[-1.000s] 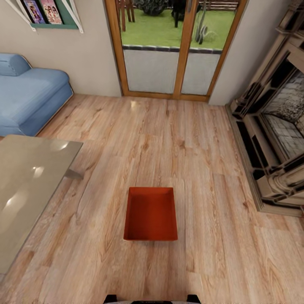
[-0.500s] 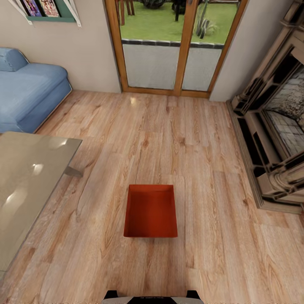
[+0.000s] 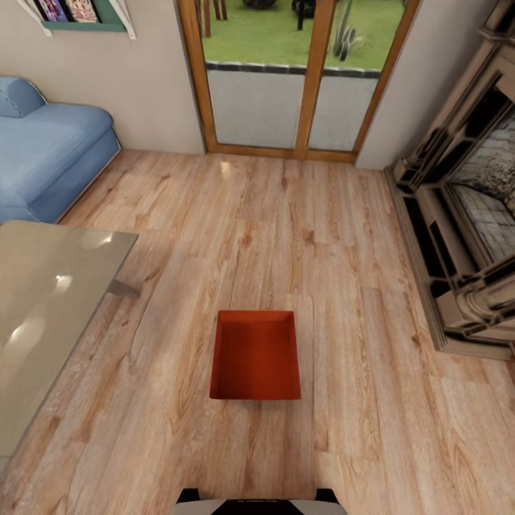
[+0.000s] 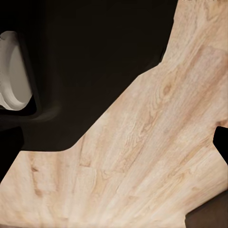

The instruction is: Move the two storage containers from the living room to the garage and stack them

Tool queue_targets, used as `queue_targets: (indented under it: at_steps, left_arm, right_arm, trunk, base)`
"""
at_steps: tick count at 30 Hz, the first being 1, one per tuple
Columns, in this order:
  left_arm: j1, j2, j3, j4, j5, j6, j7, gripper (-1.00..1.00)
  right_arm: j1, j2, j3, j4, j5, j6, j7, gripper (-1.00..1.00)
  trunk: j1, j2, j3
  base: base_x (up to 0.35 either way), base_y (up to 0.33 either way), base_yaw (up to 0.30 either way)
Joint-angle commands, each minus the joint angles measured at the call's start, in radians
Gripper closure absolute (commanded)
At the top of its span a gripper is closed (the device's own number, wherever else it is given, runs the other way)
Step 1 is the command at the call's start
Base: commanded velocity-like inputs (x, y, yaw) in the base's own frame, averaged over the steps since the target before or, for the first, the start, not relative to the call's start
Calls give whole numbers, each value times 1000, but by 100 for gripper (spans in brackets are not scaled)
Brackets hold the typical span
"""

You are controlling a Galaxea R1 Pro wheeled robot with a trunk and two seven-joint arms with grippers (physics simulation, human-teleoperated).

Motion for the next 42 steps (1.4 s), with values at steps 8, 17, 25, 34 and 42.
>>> queue_targets:
  at_steps: [8,17,25,34,42]
  left_arm:
    - [0,0,0,2,6,-3,1,-100]
    - [0,1,0,1,6,-3,1,-100]
    - [0,2,0,0,4,-3,0,-100]
    - [0,43,1,-50,1,6,3,-100]
    - [0,176,8,-176,57,13,5,-100]
  right_arm:
    - [-1,1,9,3,9,-8,2,-100]
    - [-1,4,5,3,5,-11,7,-100]
    - [-1,2,1,-1,1,-2,2,-100]
    - [-1,-37,-8,-169,-7,56,-16,-100]
    - [-7,-182,-136,-342,-74,254,-50,-100]
  trunk:
    - [0,0,-1]
    - [0,0,-1]
    - [0,0,-1]
    - [0,0,-1]
    - [0,0,-1]
  base:
    - [0,0,0]
    - [0,0,0]
    - [0,0,0]
    - [0,0,0]
    - [0,0,0]
